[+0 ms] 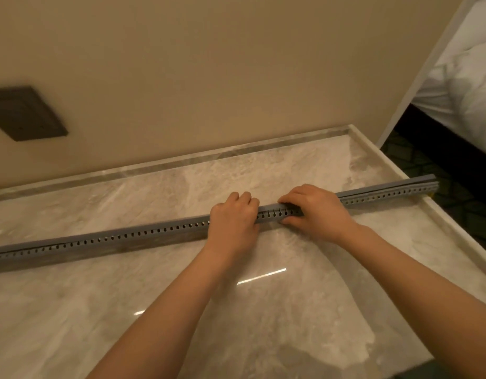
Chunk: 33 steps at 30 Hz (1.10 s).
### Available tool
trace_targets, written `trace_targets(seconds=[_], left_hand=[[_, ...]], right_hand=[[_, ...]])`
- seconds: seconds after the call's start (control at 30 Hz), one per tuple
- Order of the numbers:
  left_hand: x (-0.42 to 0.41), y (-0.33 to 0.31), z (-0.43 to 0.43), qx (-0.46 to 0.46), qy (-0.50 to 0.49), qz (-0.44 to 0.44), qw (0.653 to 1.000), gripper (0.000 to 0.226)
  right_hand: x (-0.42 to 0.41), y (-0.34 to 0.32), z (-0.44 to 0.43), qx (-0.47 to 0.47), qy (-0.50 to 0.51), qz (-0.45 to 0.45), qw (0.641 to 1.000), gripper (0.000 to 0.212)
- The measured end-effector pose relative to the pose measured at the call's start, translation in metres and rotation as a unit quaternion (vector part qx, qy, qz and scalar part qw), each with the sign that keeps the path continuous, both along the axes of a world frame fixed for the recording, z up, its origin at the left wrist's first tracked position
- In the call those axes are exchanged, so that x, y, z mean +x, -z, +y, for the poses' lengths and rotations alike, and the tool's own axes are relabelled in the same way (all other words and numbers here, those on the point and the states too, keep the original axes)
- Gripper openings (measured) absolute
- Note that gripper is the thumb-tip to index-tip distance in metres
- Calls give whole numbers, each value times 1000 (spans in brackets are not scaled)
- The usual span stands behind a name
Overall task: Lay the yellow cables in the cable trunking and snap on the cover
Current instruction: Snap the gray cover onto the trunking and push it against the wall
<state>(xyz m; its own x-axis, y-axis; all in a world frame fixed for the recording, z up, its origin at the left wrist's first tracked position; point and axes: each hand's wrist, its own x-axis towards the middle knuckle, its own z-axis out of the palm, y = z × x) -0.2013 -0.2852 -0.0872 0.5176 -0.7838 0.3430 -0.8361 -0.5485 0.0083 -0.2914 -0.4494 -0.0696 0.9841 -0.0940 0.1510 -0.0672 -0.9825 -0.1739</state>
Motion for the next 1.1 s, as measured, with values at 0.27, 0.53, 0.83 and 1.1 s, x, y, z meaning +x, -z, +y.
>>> trace_targets(seconds=[0.27, 0.53, 0.83, 1.1], left_hand=[[-9, -1, -15, -11, -34, -27, 999, 21], [-8, -7, -18, 60, -2, -94, 994, 19], [3, -14, -22, 94, 28, -107, 989, 24], [8, -19, -23, 86, 42, -77, 992, 25]], right_hand=[[22, -19, -12, -91, -90, 72, 989, 23], [29, -17, -10, -142, -118, 63, 981, 24], [30, -17, -8, -203, -167, 67, 963, 15], [24, -16, -16, -159, -149, 32, 975, 20]])
